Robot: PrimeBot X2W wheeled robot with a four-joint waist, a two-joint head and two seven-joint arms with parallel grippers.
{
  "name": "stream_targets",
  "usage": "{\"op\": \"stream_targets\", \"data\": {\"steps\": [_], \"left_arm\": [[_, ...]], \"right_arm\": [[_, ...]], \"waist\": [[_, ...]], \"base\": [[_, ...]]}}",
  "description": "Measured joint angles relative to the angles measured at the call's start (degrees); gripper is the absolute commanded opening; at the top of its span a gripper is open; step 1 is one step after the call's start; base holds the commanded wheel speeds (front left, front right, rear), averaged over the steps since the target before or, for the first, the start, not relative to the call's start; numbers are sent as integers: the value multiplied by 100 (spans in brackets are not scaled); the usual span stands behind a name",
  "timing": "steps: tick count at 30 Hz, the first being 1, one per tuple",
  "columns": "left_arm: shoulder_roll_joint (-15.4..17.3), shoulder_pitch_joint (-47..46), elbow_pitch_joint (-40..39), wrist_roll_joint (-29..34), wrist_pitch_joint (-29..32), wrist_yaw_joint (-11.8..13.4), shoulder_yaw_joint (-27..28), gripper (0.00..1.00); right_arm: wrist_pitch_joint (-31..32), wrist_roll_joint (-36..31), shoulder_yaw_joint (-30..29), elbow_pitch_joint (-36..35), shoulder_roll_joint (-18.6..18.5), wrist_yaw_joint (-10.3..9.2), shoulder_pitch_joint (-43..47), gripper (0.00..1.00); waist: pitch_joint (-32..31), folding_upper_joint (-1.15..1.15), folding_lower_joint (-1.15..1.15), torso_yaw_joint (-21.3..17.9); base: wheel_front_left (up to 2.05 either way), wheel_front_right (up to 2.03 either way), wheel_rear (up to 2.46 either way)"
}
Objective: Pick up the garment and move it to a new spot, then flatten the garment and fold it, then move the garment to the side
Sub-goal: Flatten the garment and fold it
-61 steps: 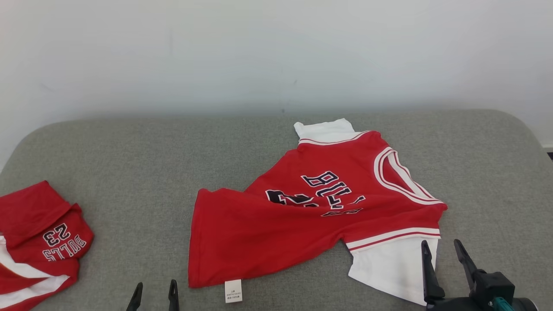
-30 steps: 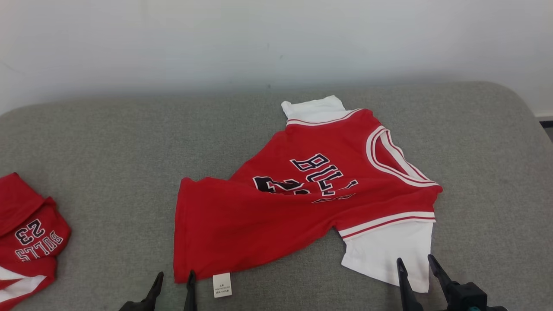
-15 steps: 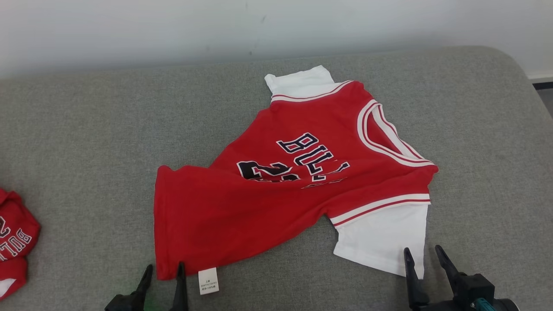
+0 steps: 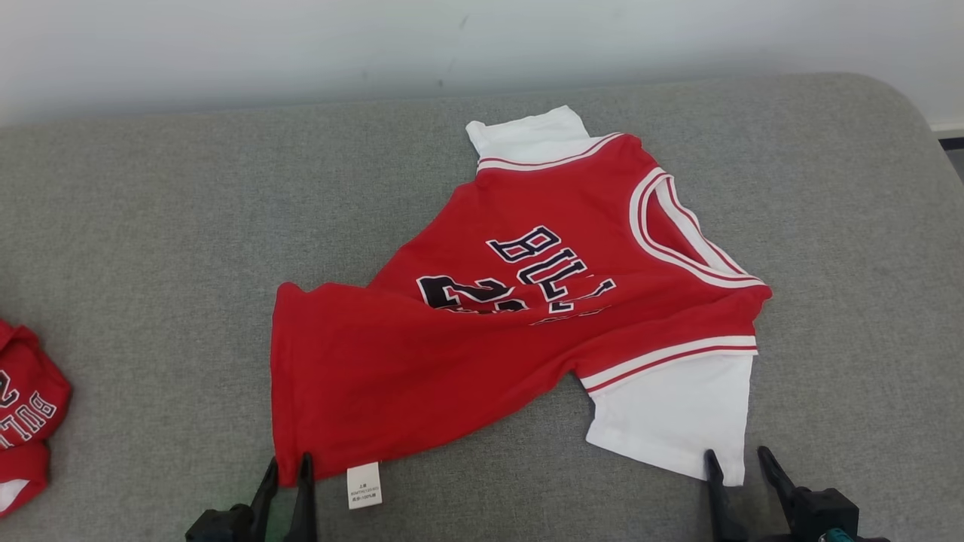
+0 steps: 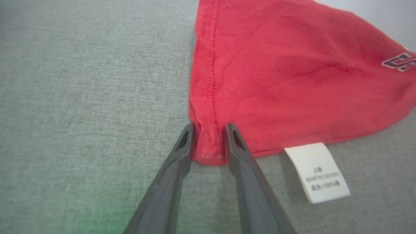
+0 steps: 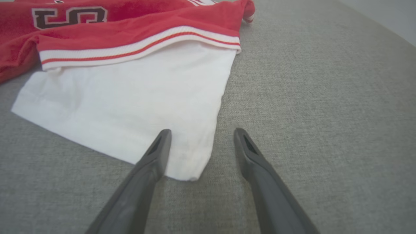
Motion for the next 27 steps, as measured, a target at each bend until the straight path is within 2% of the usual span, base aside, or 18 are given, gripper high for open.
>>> {"op": "stream_targets", "data": {"steps": [3, 4, 5, 6, 7, 15, 24, 27], "left_arm": [[0, -17, 14, 4, 0, -24, -11, 44], [1, -20, 15, 11, 0, -36, -15, 33], [0, -24, 20, 23, -1, -38, -29, 13], [-2, -29, 24, 36, 0, -42, -43, 0], [-4, -42, 41, 42, 0, -49, -65, 0], [-4, -54, -100, 71, 11, -98, -76, 0], [-5, -29, -1244, 344, 23, -185, 263, 0], [11, -134, -1551, 506, 24, -201, 360, 0]], "right_arm": [[-3, 9, 14, 132, -2, 0, -21, 100], [-7, 14, 38, 176, -2, 0, -35, 95], [-11, 23, 67, 223, -4, 0, -52, 52], [-19, 45, 99, 275, -5, 0, -84, 16], [-36, 66, 157, 376, -7, 0, -127, 0], [-1, 193, 134, 308, 2, 0, -181, 0], [1, 495, 105, -1054, -25, 0, -331, 0], [1, 588, 58, -1503, -141, 0, -530, 0]], "waist": [[11, 0, 0, 15], [15, 0, 0, 19], [20, 0, 0, 22], [25, 0, 0, 27], [29, 0, 0, 36], [-51, 0, -1, 64], [-414, 1, 0, 66], [-595, 0, -1, 74]], "base": [[0, 0, 0], [0, 0, 0], [0, 0, 0], [0, 0, 0], [0, 0, 0], [0, 0, 0], [0, 0, 0], [0, 0, 0]]}}
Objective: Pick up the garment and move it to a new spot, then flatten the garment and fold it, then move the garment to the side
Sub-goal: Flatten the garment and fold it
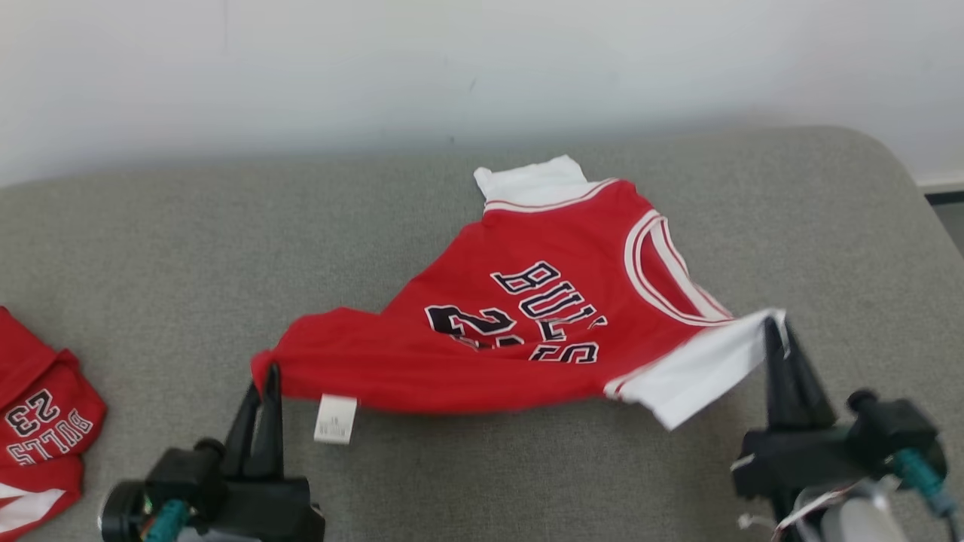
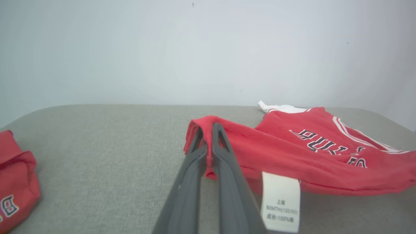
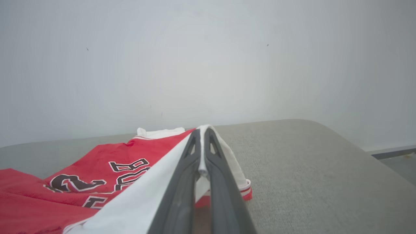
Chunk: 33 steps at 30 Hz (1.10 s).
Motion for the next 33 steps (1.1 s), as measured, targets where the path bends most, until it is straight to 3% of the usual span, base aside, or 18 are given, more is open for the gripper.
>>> {"op": "stream_targets", "data": {"steps": [7, 13, 19, 24, 33], "left_arm": [[531, -765, -308, 224, 0, -52, 19, 0], [1206, -1824, -179, 258, -1, -89, -218, 0], [1844, -3249, 282, 261, 99, -89, -813, 0], [2118, -4308, 556, 240, 327, -89, -1295, 0], [2279, -6059, 1237, 279, 427, -89, -1823, 0]], "right_arm": [[0, 249, -48, -560, -580, 0, -989, 0], [-1, 315, 182, -535, -1084, 0, -2140, 0], [-1, 196, 550, -90, -1580, 0, -3556, 0], [-1, 75, 775, 433, -1839, 0, -4546, 0], [-1, -253, 879, 1304, -2065, 0, -6152, 0]], "waist": [[-394, 0, 0, 65], [-554, 0, 0, 158], [-471, 0, 0, 205], [-191, 0, 0, 212], [711, 1, 2, 229]], "base": [[0, 0, 0], [0, 0, 0], [0, 0, 0], [0, 0, 0], [0, 0, 0]]}}
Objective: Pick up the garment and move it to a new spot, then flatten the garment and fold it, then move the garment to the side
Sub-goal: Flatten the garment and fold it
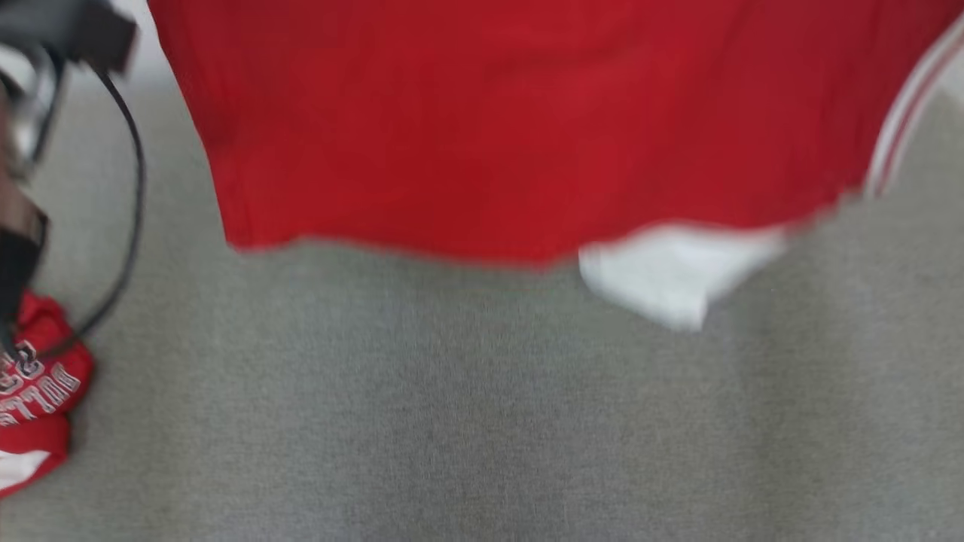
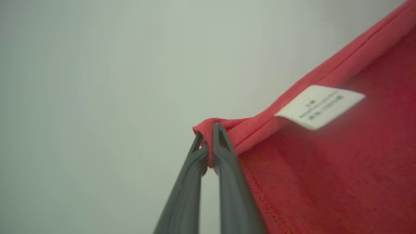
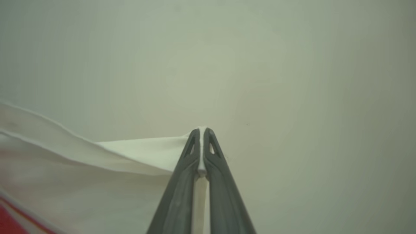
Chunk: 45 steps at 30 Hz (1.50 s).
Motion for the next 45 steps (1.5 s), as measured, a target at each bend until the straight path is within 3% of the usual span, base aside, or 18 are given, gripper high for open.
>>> {"op": "stream_targets", "data": {"steps": [11, 17, 22, 32, 39, 45], "left_arm": [[60, -1816, 895, 338, -181, 9, -299, 0], [36, -2656, 1207, 548, -336, 274, -343, 0], [-9, -2765, 1389, 566, -419, 455, -296, 0], [-281, -757, 1053, -138, -432, 755, 149, 0], [-800, 1444, 726, -487, -428, 749, 558, 0], [-1149, 2887, 722, -589, -428, 619, 909, 0]], "right_arm": [[0, -743, -500, 777, 119, 0, -1676, 0], [-1, -1200, -910, 823, 278, 1, -2329, 0], [-1, -1414, -1087, 858, 319, 2, -2292, 0], [-1, -938, -1146, 554, 260, 8, -523, 0], [0, -203, -1193, 194, 469, 8, 1639, 0], [1, -12, -1159, 174, 808, 7, 3214, 0]], "waist": [[1211, 1, 1, 2], [1882, 1, 1, 5], [2344, 1, 0, 21], [2552, 0, -2, 100], [1960, -1, -3, 133], [1338, -1, -3, 139]], "base": [[0, 0, 0], [0, 0, 0], [0, 0, 0], [0, 0, 0], [0, 0, 0], [0, 0, 0]]}}
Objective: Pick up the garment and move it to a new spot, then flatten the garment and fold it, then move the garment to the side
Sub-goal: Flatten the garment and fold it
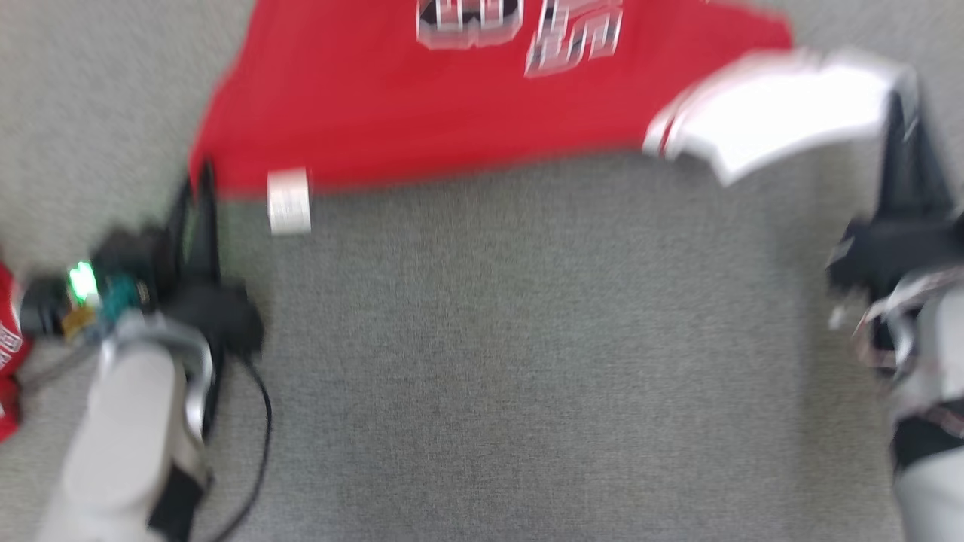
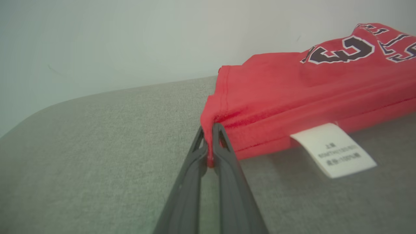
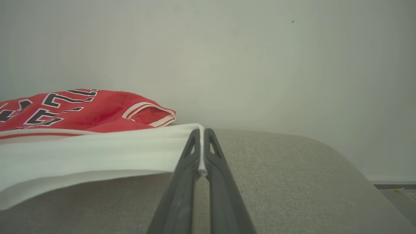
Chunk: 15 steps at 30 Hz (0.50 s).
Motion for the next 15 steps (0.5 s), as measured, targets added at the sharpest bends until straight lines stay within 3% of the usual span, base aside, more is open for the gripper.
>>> {"op": "stream_targets", "data": {"steps": [15], "left_arm": [[-760, 2622, -77, 138, 1, -222, 831, 0]], "right_arm": [[0, 169, 77, -21, 515, -1, 2475, 0]], "waist": [[-1627, -1, 0, -96]], "base": [[0, 0, 0]]}}
